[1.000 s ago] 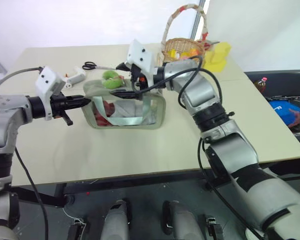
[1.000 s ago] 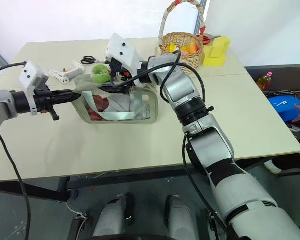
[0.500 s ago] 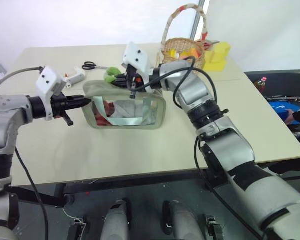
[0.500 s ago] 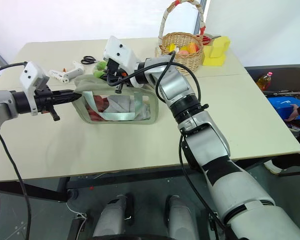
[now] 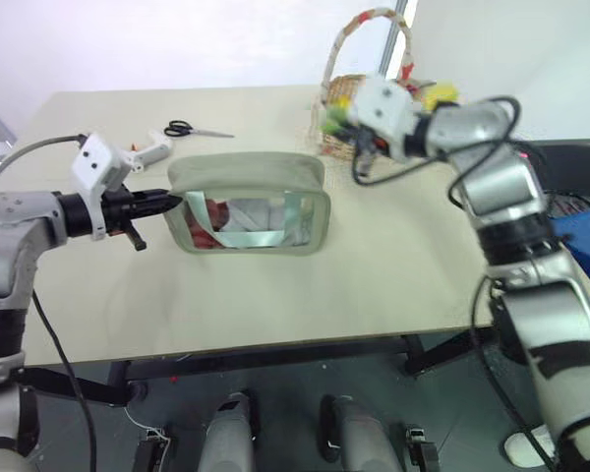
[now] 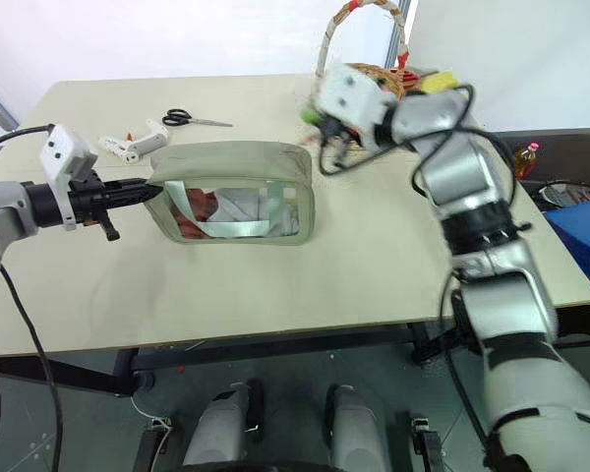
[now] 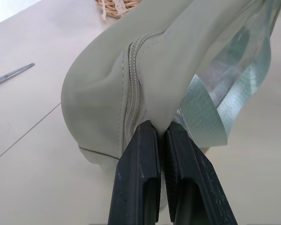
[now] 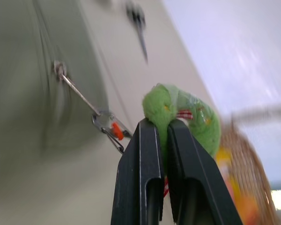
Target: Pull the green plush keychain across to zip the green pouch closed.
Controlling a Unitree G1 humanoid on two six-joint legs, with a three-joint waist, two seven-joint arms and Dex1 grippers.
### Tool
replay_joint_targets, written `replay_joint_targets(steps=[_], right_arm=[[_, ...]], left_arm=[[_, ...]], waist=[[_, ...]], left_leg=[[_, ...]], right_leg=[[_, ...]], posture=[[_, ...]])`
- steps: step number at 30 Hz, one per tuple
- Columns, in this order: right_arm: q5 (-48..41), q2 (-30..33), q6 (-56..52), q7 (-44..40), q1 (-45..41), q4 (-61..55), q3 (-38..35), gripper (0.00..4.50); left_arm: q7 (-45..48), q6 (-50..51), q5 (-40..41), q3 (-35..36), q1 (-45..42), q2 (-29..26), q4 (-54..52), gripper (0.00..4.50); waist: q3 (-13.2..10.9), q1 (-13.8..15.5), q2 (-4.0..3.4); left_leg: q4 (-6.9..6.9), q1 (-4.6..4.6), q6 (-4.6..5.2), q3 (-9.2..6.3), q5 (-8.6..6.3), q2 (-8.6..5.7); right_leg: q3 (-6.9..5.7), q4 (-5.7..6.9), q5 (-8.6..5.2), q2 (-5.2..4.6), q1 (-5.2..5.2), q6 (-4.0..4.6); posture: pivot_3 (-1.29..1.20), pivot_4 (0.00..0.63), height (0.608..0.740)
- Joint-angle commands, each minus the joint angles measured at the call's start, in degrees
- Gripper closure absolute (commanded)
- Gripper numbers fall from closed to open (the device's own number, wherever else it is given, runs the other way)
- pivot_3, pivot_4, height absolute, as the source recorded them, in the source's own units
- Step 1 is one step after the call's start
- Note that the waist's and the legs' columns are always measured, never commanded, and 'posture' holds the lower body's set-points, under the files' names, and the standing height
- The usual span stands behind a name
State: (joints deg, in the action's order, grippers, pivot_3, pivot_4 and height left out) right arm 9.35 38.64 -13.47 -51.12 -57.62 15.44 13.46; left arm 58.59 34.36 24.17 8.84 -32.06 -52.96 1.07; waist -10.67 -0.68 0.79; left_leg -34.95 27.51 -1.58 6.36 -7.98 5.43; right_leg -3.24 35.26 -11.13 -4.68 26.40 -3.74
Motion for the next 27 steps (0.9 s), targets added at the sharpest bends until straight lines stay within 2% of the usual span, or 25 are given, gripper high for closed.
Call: replay_joint_targets(steps=[1,3,8,13,20,23,25,27], right_arm=[[2.6,3.1,-1.5,3.8,2.9,-4.1,-3.0,4.47],[2.5,2.8,-3.1,5.9,6.2,-4.3,-3.7,4.47],[-4.0,-6.7,-8.7,11.1,17.2,-4.9,-6.4,4.47],[-6.0,-14.8,-10.4,15.4,21.3,-4.0,-6.0,4.47],[-2.3,-16.0,-0.7,19.9,20.2,5.1,-3.4,4.47],[-3.8,-15.2,0.2,17.8,19.1,5.0,-4.3,4.47],[-5.9,-14.5,-1.6,16.0,18.3,3.1,-5.9,3.79],[-9.6,-10.7,-6.0,9.9,16.7,-2.4,-7.8,3.03]], left_arm=[[-0.2,-0.1,0.1,0.3,0.2,0.1,0.0,4.50],[-0.5,0.0,0.1,0.0,0.1,0.5,0.0,4.50],[-0.9,1.0,0.3,-0.4,-0.5,1.6,-0.6,4.50],[-1.1,1.3,0.3,-0.4,-0.3,1.5,-1.2,4.50],[-1.4,2.0,0.4,-0.4,-0.1,1.4,-2.1,4.50],[-1.9,2.4,0.5,-0.3,0.1,1.6,-2.4,4.50],[-2.0,2.3,0.6,0.0,0.2,1.6,-2.4,3.76],[-1.1,2.2,0.8,0.6,-0.3,0.5,-1.4,3.03]], waist=[[0.0,-0.1,-0.02],[0.0,-0.2,-0.03],[0.0,0.0,0.05],[0.0,-0.2,0.02],[0.0,-0.2,0.02],[0.0,-0.2,0.02],[0.0,-0.2,0.02],[0.0,-0.1,0.00]], left_leg=[[0.05,0.00,0.00,0.01,0.00,0.00],[0.09,-0.04,0.00,-0.02,0.00,0.01],[-0.04,-0.09,0.01,-0.08,0.01,0.01],[-0.09,-0.08,0.02,-0.07,0.01,0.01],[-0.09,-0.13,0.02,-0.11,0.01,0.01],[-0.08,-0.13,0.01,-0.12,0.01,0.01],[-0.09,-0.13,0.02,-0.11,0.01,0.01],[-0.09,-0.11,0.02,-0.11,0.01,0.01]], right_leg=[[0.00,0.01,0.00,0.01,0.03,0.00],[0.00,0.07,0.00,0.06,0.05,0.00],[-0.03,0.10,0.00,0.06,-0.10,0.00],[-0.02,0.18,0.02,0.06,-0.12,-0.03],[-0.04,0.17,0.01,0.08,-0.17,-0.02],[-0.04,0.17,0.01,0.09,-0.17,-0.02],[-0.03,0.17,0.01,0.08,-0.17,-0.02],[-0.03,0.17,0.01,0.08,-0.16,-0.02]], posture=[[0.00,0.150,0.740],[0.00,0.150,0.740],[0.00,0.150,0.740],[0.00,0.150,0.740],[0.00,0.150,0.740],[0.00,0.150,0.740],[0.00,0.150,0.740],[0.00,0.150,0.740]])
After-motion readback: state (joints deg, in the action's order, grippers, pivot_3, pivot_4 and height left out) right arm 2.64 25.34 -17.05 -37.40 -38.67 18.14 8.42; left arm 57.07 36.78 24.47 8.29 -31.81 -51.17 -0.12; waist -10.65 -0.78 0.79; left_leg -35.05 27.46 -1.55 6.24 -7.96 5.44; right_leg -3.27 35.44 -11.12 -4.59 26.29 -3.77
